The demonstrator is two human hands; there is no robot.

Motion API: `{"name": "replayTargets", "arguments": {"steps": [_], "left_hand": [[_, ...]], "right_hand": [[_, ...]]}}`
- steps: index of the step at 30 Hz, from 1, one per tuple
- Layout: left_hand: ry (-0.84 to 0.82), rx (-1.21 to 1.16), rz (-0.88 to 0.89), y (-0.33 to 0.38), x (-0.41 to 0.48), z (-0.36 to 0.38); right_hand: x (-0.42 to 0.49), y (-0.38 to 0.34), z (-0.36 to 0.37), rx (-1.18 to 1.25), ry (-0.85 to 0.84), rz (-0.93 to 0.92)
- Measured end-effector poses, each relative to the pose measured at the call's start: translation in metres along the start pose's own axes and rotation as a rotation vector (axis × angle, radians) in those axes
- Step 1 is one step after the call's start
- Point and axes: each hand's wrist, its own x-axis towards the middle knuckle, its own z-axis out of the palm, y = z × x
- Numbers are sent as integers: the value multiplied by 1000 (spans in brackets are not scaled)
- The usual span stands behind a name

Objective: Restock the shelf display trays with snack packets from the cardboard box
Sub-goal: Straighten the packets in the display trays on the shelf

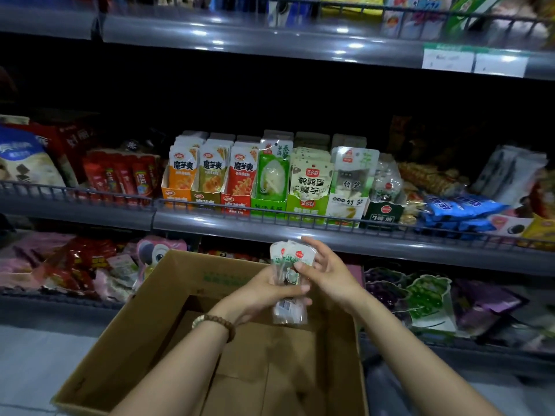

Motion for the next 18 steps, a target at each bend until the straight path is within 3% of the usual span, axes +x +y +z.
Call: {"name": "replayTargets", "arguments": {"steps": [8, 12, 18], "left_hand": [[-236, 247, -132, 11, 46, 33], [-159, 223, -132, 14, 71, 46], [-167, 449, 59, 29, 105, 73]], "right_hand": [[-19, -18, -60, -83, -4, 21], [-17, -25, -96, -61, 143, -32], [-15, -46, -142, -96, 100, -52]]}}
